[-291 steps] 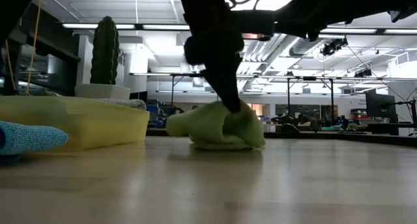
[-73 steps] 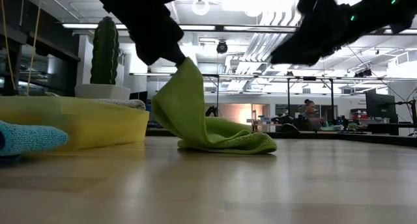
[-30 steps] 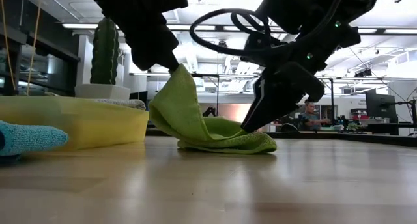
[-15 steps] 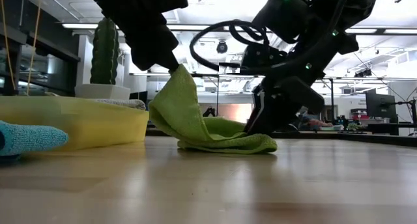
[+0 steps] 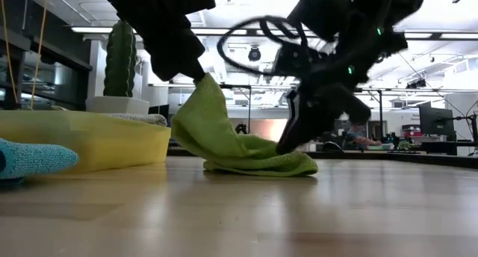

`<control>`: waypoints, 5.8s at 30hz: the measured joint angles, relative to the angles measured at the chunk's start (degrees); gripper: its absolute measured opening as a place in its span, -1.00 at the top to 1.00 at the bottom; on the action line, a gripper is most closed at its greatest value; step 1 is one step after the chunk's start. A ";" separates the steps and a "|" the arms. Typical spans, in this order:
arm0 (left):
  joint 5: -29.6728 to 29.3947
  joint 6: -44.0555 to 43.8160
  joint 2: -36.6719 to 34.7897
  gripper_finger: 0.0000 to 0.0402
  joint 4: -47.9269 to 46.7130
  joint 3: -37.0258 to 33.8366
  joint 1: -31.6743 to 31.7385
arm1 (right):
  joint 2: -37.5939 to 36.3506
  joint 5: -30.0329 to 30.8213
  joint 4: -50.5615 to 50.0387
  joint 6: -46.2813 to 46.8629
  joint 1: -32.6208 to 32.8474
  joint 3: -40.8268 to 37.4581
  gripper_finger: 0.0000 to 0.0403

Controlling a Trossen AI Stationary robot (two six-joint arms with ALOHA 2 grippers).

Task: Fold microfiber towels
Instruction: Fold the green microfiber towel

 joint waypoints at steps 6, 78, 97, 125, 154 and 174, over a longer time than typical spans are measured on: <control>-0.87 0.59 -2.07 1.00 -0.33 -0.02 0.03 | -6.03 7.83 -16.78 2.05 1.36 6.47 0.96; 22.25 -8.07 4.28 1.00 23.47 -6.76 3.45 | -42.29 11.50 -43.46 41.48 10.10 -11.47 1.00; 25.65 -10.15 4.28 0.88 25.72 -10.25 0.24 | -27.01 3.94 -40.34 50.83 15.17 -11.47 1.00; 48.82 -10.58 10.46 0.43 33.74 -10.25 11.10 | -24.92 0.05 -34.21 48.75 15.17 -11.43 1.00; 63.64 -11.30 10.87 0.53 41.62 -10.05 5.93 | -24.92 1.29 -34.50 47.82 15.17 -11.43 1.00; 42.68 8.48 11.71 0.53 43.23 -10.07 -3.69 | -24.92 1.25 -34.41 47.93 15.17 -11.43 1.00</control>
